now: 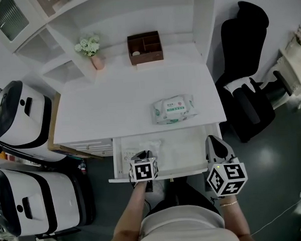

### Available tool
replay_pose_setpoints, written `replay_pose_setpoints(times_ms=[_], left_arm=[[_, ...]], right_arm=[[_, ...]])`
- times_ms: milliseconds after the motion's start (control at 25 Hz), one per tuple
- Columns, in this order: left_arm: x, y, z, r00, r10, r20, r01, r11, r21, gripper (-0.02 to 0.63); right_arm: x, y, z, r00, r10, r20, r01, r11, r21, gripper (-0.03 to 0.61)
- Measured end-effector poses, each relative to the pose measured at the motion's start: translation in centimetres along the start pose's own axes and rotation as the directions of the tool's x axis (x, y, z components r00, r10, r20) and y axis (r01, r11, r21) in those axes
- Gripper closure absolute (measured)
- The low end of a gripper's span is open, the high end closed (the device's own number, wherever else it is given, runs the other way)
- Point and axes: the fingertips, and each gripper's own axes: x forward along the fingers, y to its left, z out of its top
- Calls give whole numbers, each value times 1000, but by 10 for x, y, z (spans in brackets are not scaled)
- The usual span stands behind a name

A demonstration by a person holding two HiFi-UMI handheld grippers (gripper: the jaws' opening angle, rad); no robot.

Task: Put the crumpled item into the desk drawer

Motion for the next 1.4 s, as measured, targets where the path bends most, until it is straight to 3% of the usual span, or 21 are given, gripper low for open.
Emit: replay_pose_setpoints(times_ms=[280,560,800,1400], left_arm=[[24,-6,-13,994,5,-108,1,999,52,574],[47,-9,-27,975,3,-224,14,997,75,574],[58,-7,-31,960,-1,-279,15,999,50,572],[81,-1,-49,917,30,-398,5,996,86,571]], right_arm=[[4,-11,0,1000,-14,-13,14,1000,10,577],[7,-17,-3,999,-19,-28,19,1000,15,577],[10,-25,-2,999,-28,-32,29,999,26,577],[19,-37,-8,998,-28,-56,31,998,51,577]])
